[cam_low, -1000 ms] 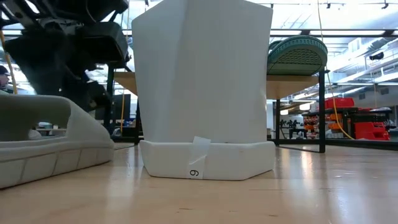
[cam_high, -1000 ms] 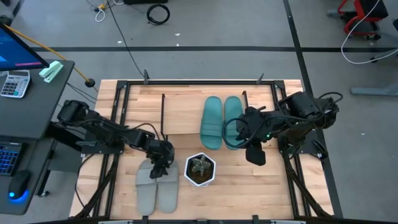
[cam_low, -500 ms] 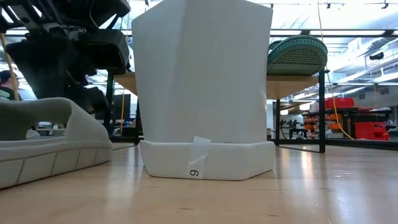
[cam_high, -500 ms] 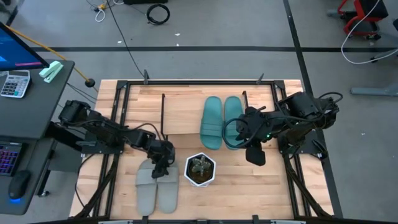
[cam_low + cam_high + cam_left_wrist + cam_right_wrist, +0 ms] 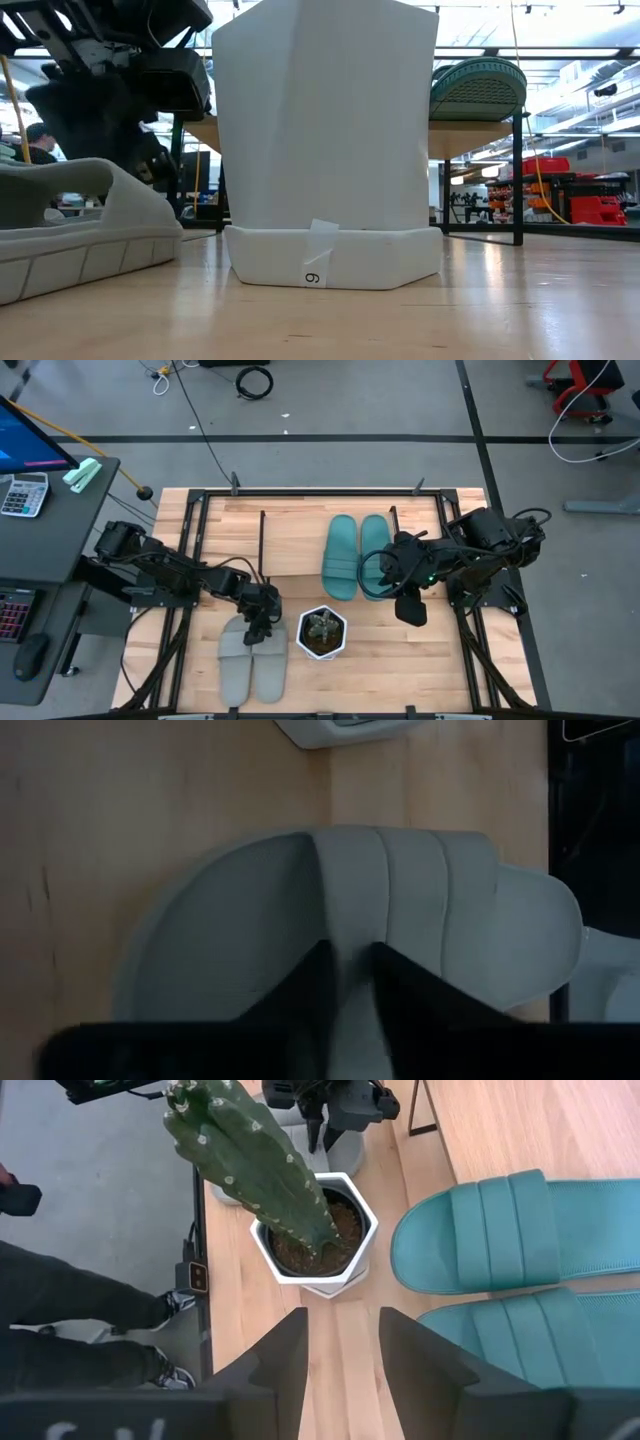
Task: Pick and place slides into the shelf
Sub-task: Put the right gray slide on the shelf
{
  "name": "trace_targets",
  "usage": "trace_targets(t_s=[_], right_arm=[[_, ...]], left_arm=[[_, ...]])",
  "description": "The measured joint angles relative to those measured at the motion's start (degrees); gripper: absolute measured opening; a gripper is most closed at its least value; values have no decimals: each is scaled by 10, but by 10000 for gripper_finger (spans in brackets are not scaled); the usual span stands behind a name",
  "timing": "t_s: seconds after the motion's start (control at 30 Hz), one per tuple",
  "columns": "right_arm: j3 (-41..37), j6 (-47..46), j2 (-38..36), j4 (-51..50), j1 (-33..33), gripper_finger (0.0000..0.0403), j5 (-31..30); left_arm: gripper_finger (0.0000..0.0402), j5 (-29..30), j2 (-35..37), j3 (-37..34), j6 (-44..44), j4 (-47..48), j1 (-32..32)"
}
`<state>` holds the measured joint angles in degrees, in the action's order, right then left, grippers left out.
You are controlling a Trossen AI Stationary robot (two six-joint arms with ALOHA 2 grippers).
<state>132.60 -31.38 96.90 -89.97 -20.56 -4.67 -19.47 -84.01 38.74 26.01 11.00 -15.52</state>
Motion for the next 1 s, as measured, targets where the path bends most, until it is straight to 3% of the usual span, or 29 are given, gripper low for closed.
trace_targets(t_s=[0.07,0.13,0.4,1.0], right_arm=[[0,0,0,0,0,132,0],[0,0,0,0,0,132,0],[0,2,0,0,0,132,0],[0,10,0,0,-1,132,-9]], left_arm=[[28,0,0,0,-1,-1,0],[13,0,0,0,-2,0,0],[9,-22,19,0,-8,-1,0],[8,-31,203,-1,40,1,-12]])
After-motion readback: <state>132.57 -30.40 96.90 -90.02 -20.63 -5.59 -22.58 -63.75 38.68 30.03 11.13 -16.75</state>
